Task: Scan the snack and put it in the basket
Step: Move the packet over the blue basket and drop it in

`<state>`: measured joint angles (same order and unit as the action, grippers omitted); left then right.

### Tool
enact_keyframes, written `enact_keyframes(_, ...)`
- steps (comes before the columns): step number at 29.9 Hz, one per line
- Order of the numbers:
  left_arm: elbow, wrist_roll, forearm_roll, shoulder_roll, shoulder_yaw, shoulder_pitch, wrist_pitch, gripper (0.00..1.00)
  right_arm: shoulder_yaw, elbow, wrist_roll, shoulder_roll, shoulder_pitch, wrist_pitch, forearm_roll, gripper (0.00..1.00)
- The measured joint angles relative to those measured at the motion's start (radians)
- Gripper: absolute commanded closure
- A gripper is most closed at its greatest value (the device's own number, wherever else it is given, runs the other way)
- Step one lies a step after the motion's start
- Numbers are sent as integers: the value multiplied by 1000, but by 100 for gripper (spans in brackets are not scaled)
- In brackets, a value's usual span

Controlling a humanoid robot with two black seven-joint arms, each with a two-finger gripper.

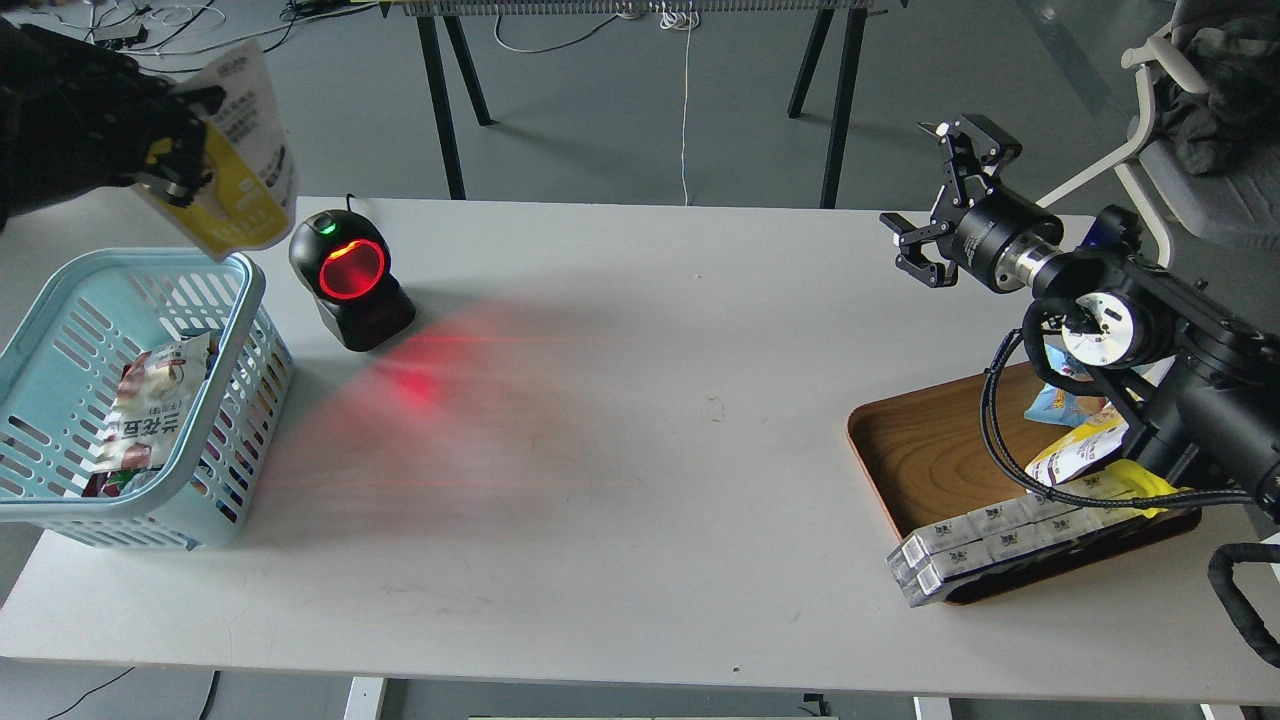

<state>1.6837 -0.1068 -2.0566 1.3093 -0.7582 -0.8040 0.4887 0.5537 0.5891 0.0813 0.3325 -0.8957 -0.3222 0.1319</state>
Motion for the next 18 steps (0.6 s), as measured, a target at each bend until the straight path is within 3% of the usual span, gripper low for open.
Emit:
enact_keyframes(3, -36, -12, 73, 76, 0, 1, 0, 100, 0, 0, 0, -1, 0, 0, 0, 0)
enact_keyframes(11, -130, -105, 144, 209, 61, 6, 0, 100, -1, -1, 0, -7, 0, 0, 0, 0)
enact_keyframes(18, -146, -104, 250, 259, 226, 6, -3, 100, -3, -1, 0, -8, 0, 0, 0, 0)
